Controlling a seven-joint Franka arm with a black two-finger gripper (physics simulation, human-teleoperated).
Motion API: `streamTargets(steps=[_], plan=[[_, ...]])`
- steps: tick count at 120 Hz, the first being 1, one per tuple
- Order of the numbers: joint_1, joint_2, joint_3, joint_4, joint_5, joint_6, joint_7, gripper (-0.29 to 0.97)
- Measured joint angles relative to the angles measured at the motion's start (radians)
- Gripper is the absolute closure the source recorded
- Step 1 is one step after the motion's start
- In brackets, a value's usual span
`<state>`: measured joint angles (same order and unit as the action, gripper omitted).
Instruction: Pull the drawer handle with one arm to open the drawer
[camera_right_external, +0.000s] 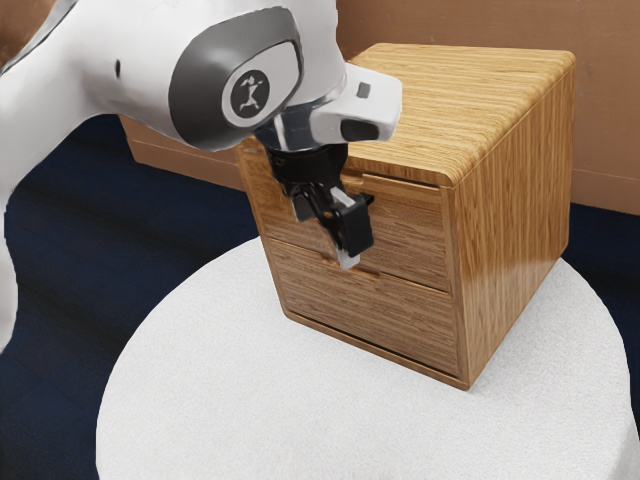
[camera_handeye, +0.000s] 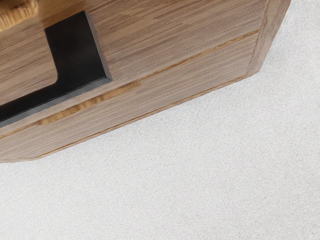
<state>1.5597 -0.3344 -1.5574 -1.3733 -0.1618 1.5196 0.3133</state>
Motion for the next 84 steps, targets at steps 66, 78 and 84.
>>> streamTargets(steps=[66,78,84], plan=[[-1.213,-0.316,1.128,-0.618,0.255,0.325,0.241,0.03],[-1.247,-0.376,1.167,-0.646,0.251,0.361,0.362,0.03],[-1.25,-0.371,1.189,-0.647,0.225,0.373,0.429,0.03]])
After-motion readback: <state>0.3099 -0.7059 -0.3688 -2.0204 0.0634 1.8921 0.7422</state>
